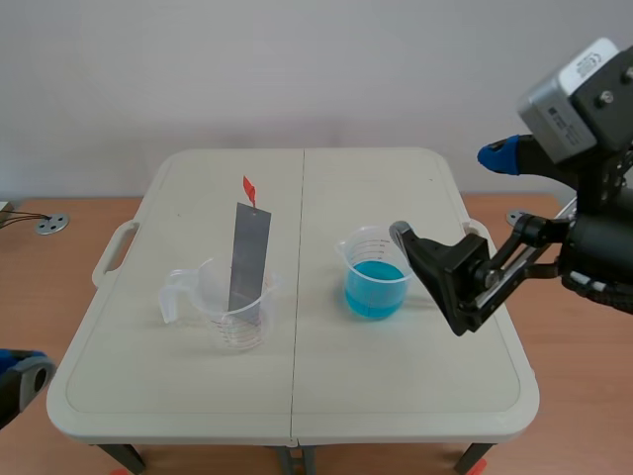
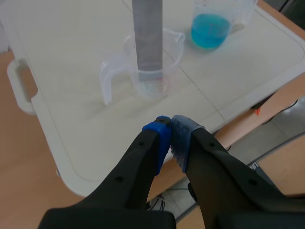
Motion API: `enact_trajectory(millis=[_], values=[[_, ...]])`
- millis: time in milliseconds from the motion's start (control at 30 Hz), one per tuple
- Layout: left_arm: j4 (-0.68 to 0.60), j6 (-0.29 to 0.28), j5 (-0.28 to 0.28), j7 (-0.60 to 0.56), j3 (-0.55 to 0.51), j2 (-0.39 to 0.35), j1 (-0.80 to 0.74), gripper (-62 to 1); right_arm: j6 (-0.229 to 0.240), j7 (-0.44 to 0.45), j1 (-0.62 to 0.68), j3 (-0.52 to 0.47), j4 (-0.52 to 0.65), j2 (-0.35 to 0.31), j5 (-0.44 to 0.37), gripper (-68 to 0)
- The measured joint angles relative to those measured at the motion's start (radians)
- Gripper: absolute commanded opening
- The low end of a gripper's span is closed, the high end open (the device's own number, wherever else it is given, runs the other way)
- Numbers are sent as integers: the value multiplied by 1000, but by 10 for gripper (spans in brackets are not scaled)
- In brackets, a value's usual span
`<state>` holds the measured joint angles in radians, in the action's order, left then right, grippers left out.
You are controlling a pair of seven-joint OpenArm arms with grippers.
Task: Hold the metal plate by the orange handle, dip it into the blue solution, take it out and point at it, then put the plate back in the beaker on the left.
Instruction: 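Lift the metal plate out of the left beaker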
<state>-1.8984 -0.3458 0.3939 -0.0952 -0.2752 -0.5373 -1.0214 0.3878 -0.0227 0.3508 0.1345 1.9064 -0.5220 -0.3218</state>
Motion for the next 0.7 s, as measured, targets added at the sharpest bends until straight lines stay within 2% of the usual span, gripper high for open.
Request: enact_trajectory(millis=[200,300,333,400,500,700], values=[[0,0,-4,-93,-97,1,-213,-594,0,-10,-124,84,-106,82,106,-12],[0,0,-34,-109,-132,28,-275,-594,0,-10,-179,134,-175,122,150,-12],[0,0,-35,-114,-138,41,-288,-594,0,-10,-197,149,-197,135,164,-12],[1,1,-82,-112,-140,71,-290,-594,0,-10,-237,178,-246,160,177,-12],[18,-7,-114,-116,-138,98,-290,-594,1,-10,-294,214,-319,198,195,-12],[57,-6,-116,-117,-138,108,-289,-594,1,-8,-404,271,-445,272,227,-12]])
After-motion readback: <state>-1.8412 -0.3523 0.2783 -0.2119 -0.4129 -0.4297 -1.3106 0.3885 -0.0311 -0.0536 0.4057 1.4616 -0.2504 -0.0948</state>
